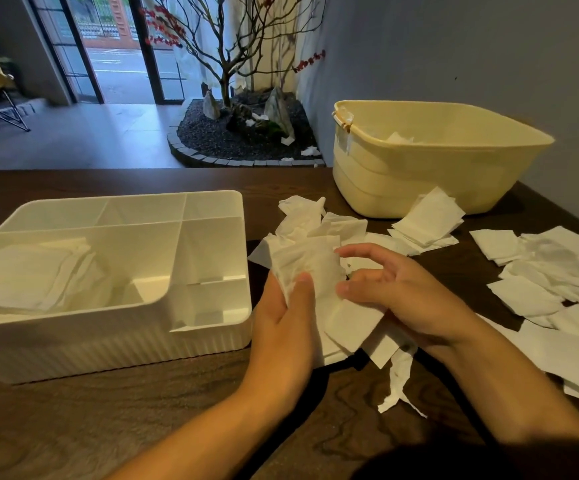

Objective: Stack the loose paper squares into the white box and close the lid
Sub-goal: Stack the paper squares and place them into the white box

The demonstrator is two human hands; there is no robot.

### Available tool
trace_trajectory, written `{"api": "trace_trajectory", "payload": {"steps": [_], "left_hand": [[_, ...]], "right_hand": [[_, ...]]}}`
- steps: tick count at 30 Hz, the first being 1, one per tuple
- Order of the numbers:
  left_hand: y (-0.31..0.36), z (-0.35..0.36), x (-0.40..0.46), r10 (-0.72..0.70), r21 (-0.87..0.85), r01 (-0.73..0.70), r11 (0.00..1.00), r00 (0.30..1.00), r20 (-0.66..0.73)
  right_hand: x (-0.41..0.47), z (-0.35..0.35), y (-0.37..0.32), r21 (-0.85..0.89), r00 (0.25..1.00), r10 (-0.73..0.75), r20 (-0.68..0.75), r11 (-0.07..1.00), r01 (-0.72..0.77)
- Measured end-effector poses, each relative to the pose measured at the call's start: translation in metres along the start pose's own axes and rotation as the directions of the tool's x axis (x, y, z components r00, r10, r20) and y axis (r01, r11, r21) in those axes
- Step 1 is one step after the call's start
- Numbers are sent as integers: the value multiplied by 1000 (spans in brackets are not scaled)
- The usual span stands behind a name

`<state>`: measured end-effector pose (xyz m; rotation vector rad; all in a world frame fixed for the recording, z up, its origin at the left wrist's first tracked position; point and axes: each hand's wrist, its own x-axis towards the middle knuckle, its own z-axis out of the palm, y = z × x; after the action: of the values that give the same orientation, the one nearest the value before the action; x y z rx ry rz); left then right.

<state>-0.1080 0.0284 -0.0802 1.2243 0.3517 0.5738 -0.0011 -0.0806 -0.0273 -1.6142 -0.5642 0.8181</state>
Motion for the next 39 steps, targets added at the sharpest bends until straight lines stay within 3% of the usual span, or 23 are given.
{"api": "trace_trajectory", "payload": {"steps": [5,8,12,15,20,25,29,32,35,39], "left_hand": [[6,0,2,-16,-49,17,999,1000,10],[7,2,0,-31,-118,36,992,998,48],[0,0,1,0,-114,0,993,1000,-3],[-2,-2,2,20,-69,-24,997,999,-49],[-3,-4,3,-11,-16,10,1000,998,-60],[5,-1,0,6,92,1,996,997,-77],[10,-3,-1,-14,286,15,958,1000,-4],[21,-5,-4,-74,470,22,882,993,93],[37,-3,-4,-165,661,24,750,974,152],[62,-7,-7,-116,743,-42,668,980,159]], "right_hand": [[-4,9,0,131,975,-173,-142,973,191],[-5,23,3,178,974,-163,-157,966,190],[-4,32,8,136,970,-114,-213,980,145],[-5,32,10,-41,959,-153,-238,988,147],[-6,29,8,-139,988,-118,-95,985,104],[-10,22,2,-345,998,-62,8,937,61],[-7,14,1,-420,994,-110,-21,903,92],[-5,7,0,-390,981,-186,-50,908,152],[-4,2,1,-327,980,-198,6,926,189],[-5,2,0,-344,969,-241,61,906,247]]}}
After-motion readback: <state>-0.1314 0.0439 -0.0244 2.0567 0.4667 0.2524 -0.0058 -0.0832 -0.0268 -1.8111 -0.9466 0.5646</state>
